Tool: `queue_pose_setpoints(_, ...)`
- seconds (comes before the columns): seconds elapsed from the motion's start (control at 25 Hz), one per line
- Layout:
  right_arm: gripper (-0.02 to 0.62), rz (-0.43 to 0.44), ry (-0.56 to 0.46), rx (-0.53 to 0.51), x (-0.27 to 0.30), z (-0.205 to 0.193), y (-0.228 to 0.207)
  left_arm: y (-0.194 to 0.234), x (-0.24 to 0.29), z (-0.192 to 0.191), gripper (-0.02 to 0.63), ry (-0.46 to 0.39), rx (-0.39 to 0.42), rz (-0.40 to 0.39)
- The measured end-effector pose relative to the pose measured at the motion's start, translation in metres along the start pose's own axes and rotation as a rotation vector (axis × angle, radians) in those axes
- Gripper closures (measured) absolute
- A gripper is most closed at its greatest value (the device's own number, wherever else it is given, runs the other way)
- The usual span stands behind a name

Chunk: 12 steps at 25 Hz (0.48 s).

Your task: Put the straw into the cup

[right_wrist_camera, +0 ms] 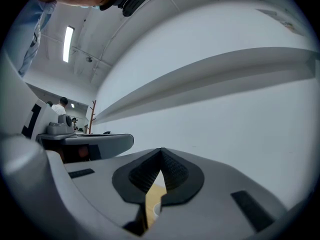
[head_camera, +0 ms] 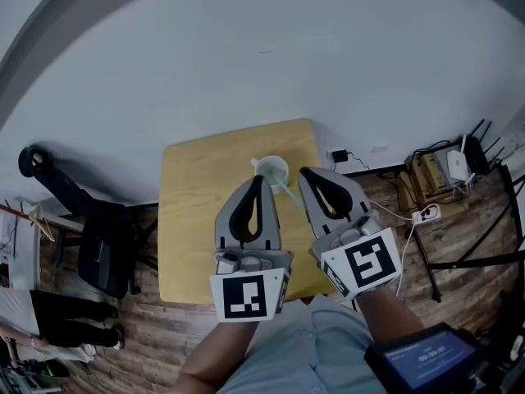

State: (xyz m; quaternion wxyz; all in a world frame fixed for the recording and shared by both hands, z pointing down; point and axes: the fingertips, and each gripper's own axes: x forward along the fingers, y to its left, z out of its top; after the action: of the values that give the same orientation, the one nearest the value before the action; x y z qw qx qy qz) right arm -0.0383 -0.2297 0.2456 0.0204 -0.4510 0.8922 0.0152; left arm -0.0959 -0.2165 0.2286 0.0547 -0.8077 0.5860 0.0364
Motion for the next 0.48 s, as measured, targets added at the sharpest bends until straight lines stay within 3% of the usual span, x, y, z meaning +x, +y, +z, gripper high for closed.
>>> queue_pose_setpoints(0.48,0.597,0.017,-0.02,-0.004,0.0022,0.0052,0.0041,0.0003,-0.003,0.0037,0.609,-0.016,0.004,0.008)
